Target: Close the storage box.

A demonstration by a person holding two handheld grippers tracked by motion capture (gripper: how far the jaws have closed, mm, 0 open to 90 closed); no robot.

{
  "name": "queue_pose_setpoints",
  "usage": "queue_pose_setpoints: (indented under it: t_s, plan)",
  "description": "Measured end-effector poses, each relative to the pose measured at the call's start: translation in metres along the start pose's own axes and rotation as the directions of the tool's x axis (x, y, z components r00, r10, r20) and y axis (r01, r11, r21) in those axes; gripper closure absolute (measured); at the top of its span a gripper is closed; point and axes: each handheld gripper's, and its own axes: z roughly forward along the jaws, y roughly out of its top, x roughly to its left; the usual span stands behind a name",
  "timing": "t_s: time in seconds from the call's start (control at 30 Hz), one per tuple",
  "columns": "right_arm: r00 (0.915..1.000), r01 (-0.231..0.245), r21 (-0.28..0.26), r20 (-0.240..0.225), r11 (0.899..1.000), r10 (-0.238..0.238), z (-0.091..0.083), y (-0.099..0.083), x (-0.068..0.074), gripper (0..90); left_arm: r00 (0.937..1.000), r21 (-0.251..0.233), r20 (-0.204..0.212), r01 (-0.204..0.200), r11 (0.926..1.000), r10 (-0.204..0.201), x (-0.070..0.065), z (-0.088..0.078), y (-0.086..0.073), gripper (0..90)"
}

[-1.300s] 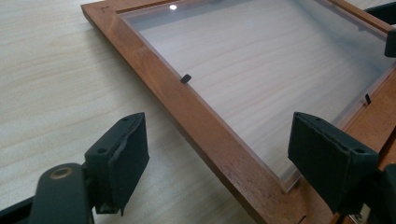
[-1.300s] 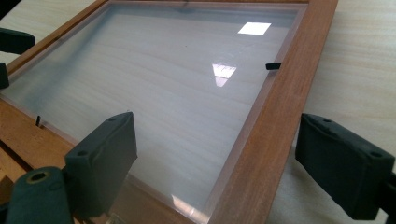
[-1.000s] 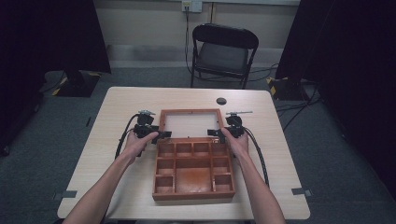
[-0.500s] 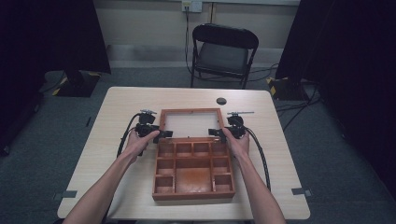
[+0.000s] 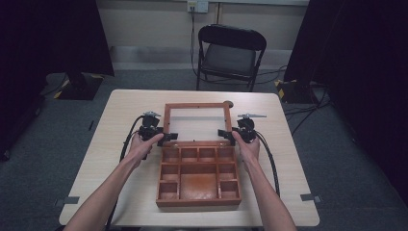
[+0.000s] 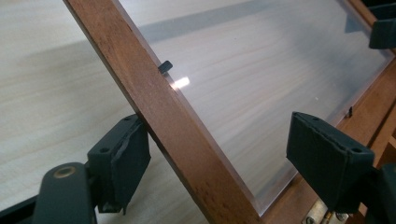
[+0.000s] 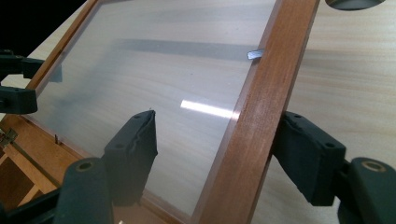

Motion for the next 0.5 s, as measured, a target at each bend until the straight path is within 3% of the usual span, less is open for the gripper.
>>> queue_pose_setpoints:
  t_s: [0.1,0.2,0.5]
  plan:
    - [1.0,0.007,-0.004,0.001,1.0,-0.007,-0.003,0.002,0.002,31.1,0.9998,0.002,-0.012,-0.017,0.9999,0.017,-0.002,-0.002,0.002,21.5]
    - [0.9999,0.012,-0.017,0.003,1.0,-0.012,-0.006,0.003,0.003,32.7,0.9983,-0.026,-0.04,-0.044,0.9987,0.043,-0.005,-0.007,0.003,25.9]
    - [0.9997,0.025,-0.027,-0.006,0.999,-0.025,-0.013,0.011,0.006,33.1,0.998,-0.056,-0.039,-0.052,0.9971,0.05,-0.006,-0.015,0.007,32.9]
